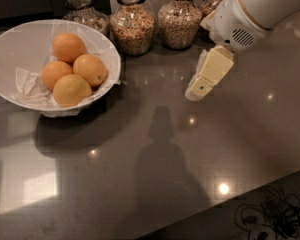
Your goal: Pick orange from white bowl
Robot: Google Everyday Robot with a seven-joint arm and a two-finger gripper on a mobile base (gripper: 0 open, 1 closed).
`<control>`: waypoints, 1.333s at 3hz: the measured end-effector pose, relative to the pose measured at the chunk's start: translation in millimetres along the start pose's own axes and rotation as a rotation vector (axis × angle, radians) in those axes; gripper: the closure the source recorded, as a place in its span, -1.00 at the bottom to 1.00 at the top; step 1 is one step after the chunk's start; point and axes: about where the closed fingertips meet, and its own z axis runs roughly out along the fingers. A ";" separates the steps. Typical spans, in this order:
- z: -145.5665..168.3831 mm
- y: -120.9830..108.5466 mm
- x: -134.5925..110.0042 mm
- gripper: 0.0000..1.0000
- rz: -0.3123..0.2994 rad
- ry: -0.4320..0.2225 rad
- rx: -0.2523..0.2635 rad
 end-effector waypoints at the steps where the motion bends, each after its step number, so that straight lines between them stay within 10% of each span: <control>1: 27.4 -16.3 -35.7 -1.00 -0.048 -0.057 0.015; 4: 83.3 -37.2 -137.1 -1.00 -0.142 -0.211 -0.080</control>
Offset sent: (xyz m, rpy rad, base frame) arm 0.0880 0.1197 0.0104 0.1625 -0.0686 0.1195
